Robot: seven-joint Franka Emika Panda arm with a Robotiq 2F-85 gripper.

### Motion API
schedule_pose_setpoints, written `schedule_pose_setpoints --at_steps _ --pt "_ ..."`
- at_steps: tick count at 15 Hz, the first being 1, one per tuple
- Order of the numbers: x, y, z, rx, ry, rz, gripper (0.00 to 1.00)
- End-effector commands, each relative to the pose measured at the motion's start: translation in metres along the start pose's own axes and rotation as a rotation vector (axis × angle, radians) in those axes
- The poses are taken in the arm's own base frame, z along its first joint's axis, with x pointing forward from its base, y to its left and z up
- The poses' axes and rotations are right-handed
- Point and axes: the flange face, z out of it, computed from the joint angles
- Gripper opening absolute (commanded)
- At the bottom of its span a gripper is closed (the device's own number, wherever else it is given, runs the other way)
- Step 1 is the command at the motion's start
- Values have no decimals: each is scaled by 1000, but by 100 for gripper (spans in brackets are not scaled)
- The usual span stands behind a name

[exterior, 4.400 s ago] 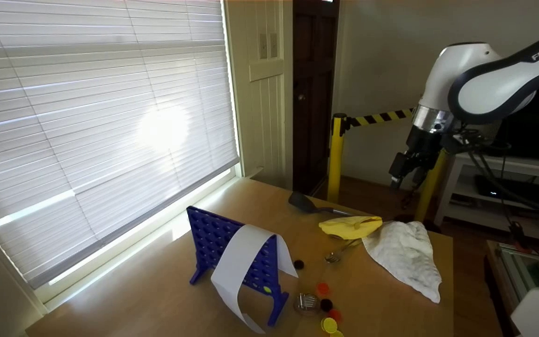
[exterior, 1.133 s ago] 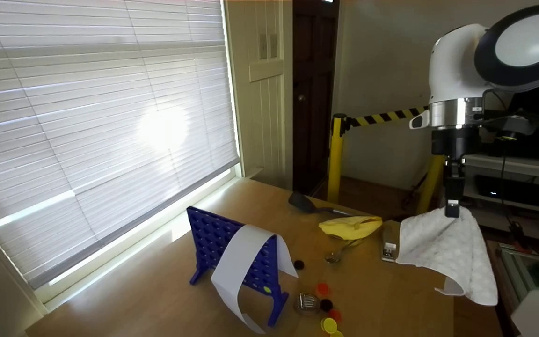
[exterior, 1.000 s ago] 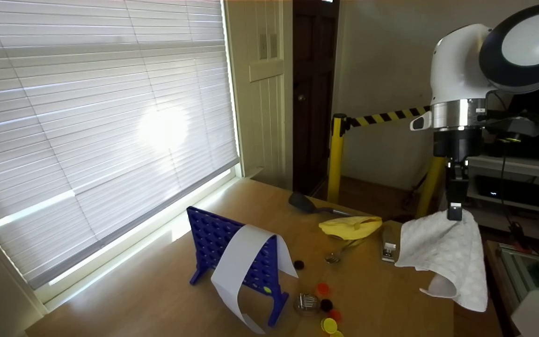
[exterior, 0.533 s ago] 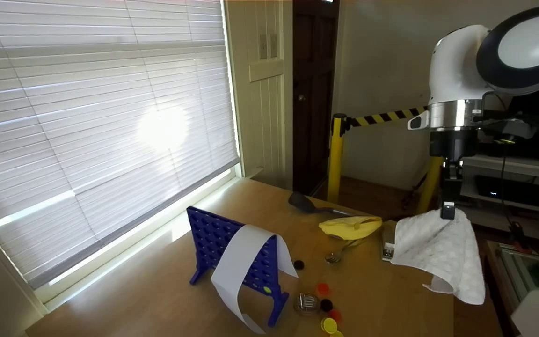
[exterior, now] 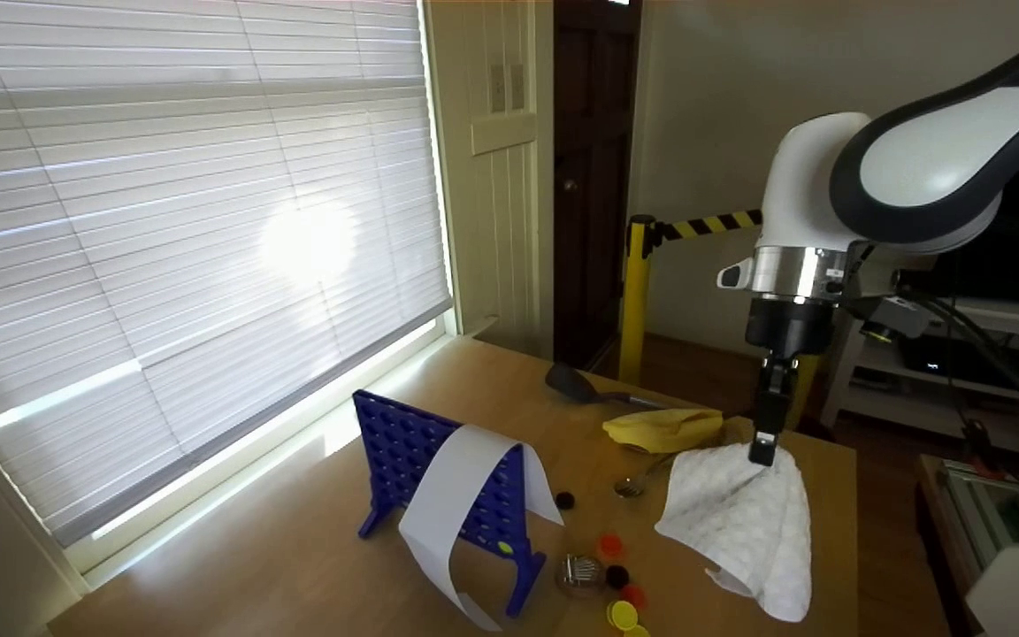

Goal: Move the white cloth to the left

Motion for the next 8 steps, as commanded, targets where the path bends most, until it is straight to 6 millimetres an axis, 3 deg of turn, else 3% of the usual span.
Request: schedule_pose_setpoints --at_steps 1,8 --pt "12 -25 29 108 84 -34 2" --pt "10 -61 76 235 238 -115 2"
